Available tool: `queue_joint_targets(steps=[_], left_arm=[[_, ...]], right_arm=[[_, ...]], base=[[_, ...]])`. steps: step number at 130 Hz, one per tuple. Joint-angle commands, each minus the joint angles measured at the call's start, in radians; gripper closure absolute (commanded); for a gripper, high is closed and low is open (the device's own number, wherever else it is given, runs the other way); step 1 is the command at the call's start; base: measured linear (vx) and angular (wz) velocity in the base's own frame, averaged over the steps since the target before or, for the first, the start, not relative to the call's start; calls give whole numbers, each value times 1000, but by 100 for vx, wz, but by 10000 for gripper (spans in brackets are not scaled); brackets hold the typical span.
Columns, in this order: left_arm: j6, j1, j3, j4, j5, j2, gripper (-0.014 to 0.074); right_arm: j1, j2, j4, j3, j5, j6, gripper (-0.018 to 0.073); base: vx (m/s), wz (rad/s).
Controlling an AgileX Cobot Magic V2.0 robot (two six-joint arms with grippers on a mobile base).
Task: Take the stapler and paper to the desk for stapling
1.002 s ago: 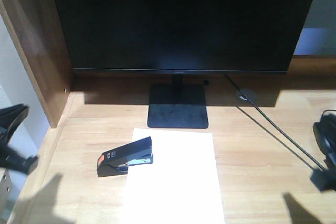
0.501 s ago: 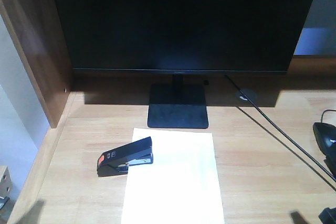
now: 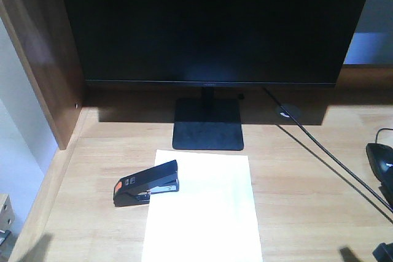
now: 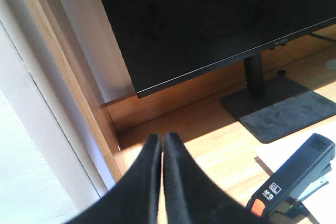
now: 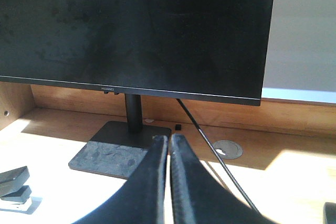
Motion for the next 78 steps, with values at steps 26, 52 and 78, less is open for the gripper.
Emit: queue_joint_targets(steps=[26,52,78], left_arm=[[-10,-3,-25,-10,-71,-1,603],[-129,-3,-25,-26,-83,-4,603],[-397,39,-26,155,-81,-5,603]], right_arm=[[1,6,-47,-29,21,-7,565],[1,6,-47,-29,21,-7,565],[1,6,-47,-29,21,-7,565]], base=[[0,0],[0,0],[0,0]])
